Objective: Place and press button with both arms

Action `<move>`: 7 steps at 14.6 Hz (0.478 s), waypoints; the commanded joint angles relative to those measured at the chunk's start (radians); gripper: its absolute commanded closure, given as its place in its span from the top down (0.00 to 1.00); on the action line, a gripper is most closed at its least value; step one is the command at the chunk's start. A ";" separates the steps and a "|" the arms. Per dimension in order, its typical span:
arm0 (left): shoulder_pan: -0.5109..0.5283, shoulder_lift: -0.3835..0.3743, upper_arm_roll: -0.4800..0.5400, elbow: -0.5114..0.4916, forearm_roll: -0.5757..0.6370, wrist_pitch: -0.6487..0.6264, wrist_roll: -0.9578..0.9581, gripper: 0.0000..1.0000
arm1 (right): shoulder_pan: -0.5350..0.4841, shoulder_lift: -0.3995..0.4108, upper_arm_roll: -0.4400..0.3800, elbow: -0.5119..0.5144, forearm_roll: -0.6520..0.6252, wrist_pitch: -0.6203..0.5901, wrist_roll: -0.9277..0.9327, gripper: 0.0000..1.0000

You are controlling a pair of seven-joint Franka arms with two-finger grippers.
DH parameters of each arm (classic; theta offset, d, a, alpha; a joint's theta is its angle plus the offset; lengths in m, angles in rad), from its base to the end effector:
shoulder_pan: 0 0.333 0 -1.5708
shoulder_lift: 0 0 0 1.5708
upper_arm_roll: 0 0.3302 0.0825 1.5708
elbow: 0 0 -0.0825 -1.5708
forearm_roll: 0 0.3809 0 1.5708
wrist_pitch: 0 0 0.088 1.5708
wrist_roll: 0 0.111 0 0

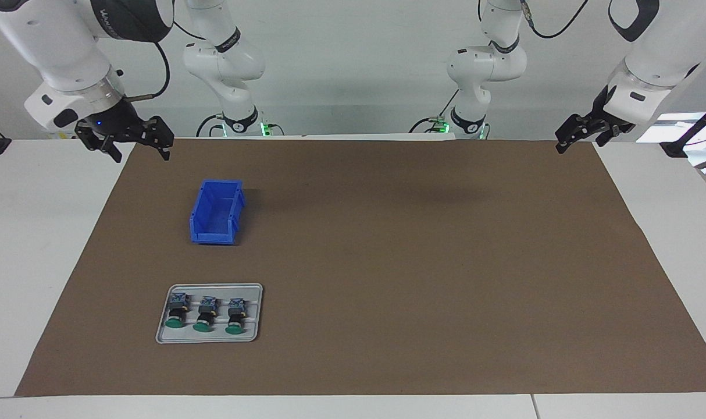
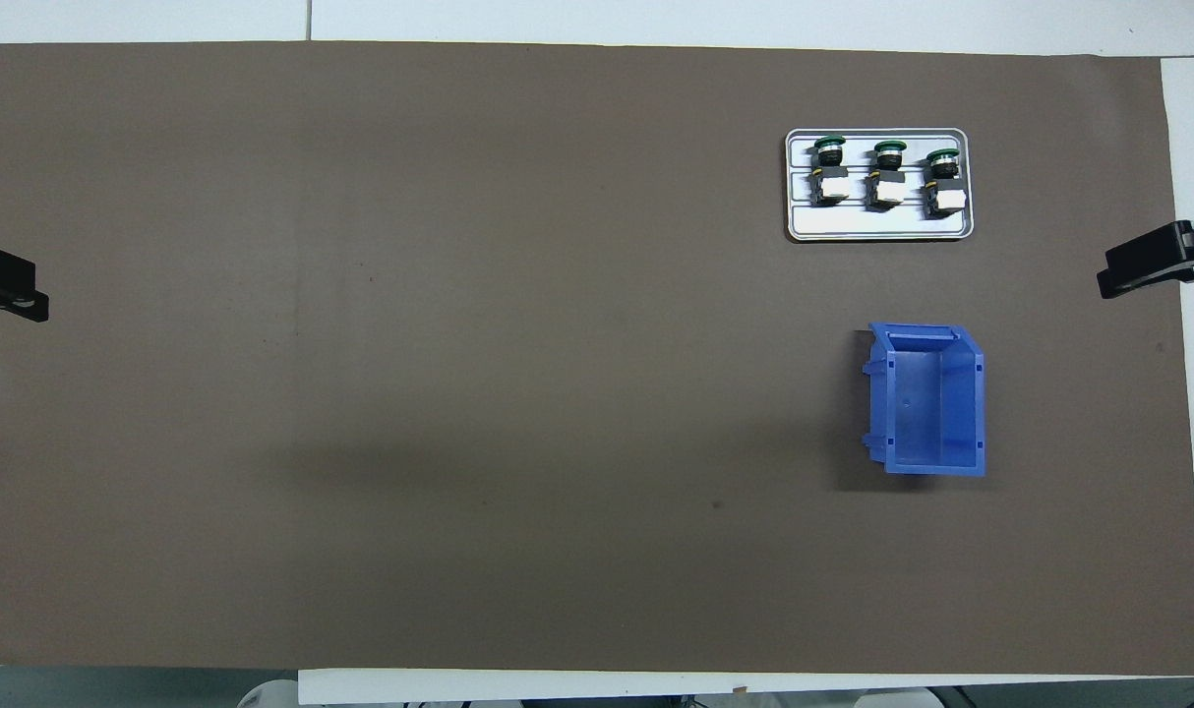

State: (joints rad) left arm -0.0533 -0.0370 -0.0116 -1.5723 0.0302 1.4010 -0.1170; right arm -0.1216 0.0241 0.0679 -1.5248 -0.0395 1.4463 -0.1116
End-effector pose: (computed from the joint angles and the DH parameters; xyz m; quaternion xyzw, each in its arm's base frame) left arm 0.5194 -0.0301 0.6403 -0.9972 -0.0276 0.0654 0.0213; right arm 0.5445 -0.0346 0.6326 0.9981 0.0275 -0.0526 0.0146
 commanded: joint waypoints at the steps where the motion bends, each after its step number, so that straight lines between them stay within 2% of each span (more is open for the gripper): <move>1: -0.014 -0.027 0.009 -0.032 -0.003 0.012 -0.013 1.00 | -0.015 -0.019 0.006 -0.026 0.006 0.019 -0.027 1.00; 7: -0.014 -0.027 0.009 -0.032 -0.003 0.009 -0.010 1.00 | -0.007 -0.024 0.006 -0.029 0.007 0.011 -0.020 1.00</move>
State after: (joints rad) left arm -0.0551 -0.0370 -0.0116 -1.5736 0.0302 1.4009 -0.1170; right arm -0.1220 0.0240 0.0686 -1.5249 -0.0394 1.4472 -0.1116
